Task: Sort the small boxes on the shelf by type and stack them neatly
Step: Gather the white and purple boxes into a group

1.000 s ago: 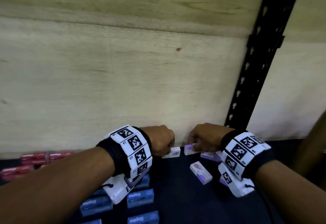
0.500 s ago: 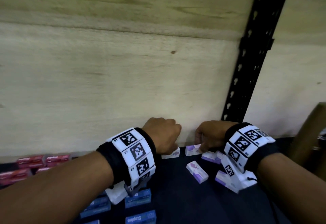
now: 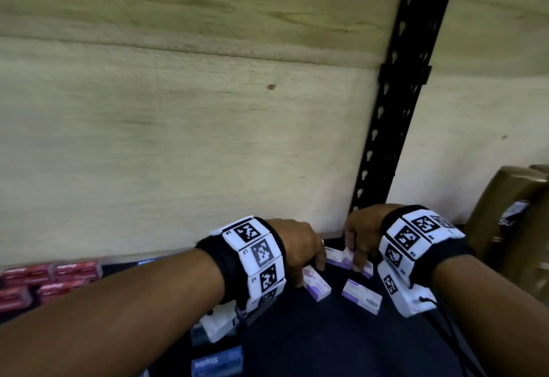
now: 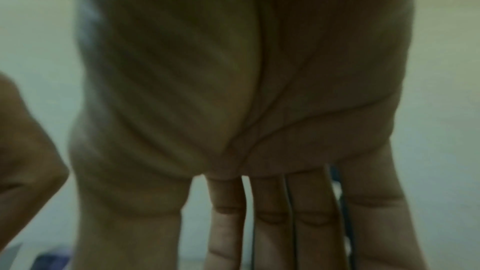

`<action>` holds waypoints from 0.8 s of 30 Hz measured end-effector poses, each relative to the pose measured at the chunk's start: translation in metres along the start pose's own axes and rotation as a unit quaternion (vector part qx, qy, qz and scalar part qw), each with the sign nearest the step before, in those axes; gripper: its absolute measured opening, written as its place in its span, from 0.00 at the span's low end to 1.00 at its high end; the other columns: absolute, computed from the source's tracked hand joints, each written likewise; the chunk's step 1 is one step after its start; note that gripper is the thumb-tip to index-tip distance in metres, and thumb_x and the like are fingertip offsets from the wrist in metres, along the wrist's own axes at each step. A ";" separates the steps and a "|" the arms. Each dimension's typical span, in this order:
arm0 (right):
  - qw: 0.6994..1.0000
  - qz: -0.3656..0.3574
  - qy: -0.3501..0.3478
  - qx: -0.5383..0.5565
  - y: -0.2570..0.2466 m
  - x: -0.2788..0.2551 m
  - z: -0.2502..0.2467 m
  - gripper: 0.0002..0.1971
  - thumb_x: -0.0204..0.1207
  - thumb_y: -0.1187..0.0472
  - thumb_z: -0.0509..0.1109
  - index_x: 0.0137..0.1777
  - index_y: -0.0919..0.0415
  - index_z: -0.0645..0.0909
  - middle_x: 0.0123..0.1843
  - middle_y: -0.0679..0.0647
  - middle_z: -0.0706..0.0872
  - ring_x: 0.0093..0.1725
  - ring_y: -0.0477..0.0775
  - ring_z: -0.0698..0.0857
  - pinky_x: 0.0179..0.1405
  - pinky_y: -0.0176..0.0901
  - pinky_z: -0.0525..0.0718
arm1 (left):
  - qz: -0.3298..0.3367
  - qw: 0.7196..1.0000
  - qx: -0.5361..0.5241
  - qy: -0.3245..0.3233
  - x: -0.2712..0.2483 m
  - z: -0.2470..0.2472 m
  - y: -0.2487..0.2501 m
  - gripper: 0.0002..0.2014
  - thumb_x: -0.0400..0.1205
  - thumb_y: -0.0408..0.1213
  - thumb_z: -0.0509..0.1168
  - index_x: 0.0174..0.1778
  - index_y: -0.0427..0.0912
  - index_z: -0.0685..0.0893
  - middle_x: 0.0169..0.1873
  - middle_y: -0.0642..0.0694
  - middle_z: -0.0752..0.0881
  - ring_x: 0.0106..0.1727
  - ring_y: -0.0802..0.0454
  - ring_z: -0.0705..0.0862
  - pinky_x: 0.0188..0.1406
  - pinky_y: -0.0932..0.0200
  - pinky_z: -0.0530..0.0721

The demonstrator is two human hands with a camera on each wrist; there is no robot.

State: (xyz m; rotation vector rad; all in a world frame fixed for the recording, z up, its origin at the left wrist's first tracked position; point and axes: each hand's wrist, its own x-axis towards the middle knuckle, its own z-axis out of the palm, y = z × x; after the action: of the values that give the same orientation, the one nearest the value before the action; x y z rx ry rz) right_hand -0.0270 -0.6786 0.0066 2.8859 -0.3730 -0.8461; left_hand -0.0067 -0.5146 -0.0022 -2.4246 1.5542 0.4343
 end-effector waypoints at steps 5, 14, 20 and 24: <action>1.000 -0.005 0.001 0.008 0.002 0.000 0.002 0.09 0.70 0.52 0.82 0.41 0.51 0.83 0.23 0.40 0.83 0.33 0.41 0.80 0.33 0.31 0.81 | -0.011 0.999 0.031 -0.003 0.004 0.003 0.002 0.20 0.77 0.42 0.76 0.65 0.50 0.83 0.54 0.50 0.77 0.51 0.50 0.77 0.42 0.57 0.72; 0.999 -0.001 0.035 0.022 -0.016 -0.021 -0.005 0.26 0.67 0.45 0.74 0.60 0.62 0.86 0.43 0.51 0.86 0.37 0.52 0.81 0.36 0.41 0.78 | -0.022 0.999 0.002 -0.029 -0.014 0.009 -0.005 0.19 0.75 0.42 0.78 0.60 0.39 0.86 0.47 0.49 0.81 0.30 0.62 0.70 0.14 0.77 0.69; 0.995 -0.056 0.032 0.073 -0.027 -0.029 0.002 0.23 0.68 0.51 0.82 0.61 0.56 0.84 0.49 0.49 0.87 0.33 0.44 0.82 0.39 0.39 0.84 | -0.055 0.997 -0.023 -0.042 -0.031 0.013 -0.013 0.16 0.80 0.43 0.73 0.61 0.41 0.87 0.57 0.45 0.88 0.42 0.55 0.78 0.26 0.71 0.70; 0.993 -0.072 0.027 0.091 -0.034 -0.027 0.009 0.23 0.68 0.58 0.84 0.60 0.54 0.79 0.61 0.57 0.87 0.30 0.47 0.83 0.31 0.36 0.83 | -0.070 0.995 -0.042 -0.065 -0.042 0.015 -0.018 0.16 0.83 0.45 0.69 0.65 0.45 0.86 0.60 0.49 0.87 0.50 0.56 0.78 0.42 0.65 0.77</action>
State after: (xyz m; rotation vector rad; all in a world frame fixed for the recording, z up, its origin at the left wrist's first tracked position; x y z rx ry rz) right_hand -0.0470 -0.6394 0.0067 3.1289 -0.2508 -0.7917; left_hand -0.0085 -0.4670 -0.0001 -2.4938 1.3284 0.6276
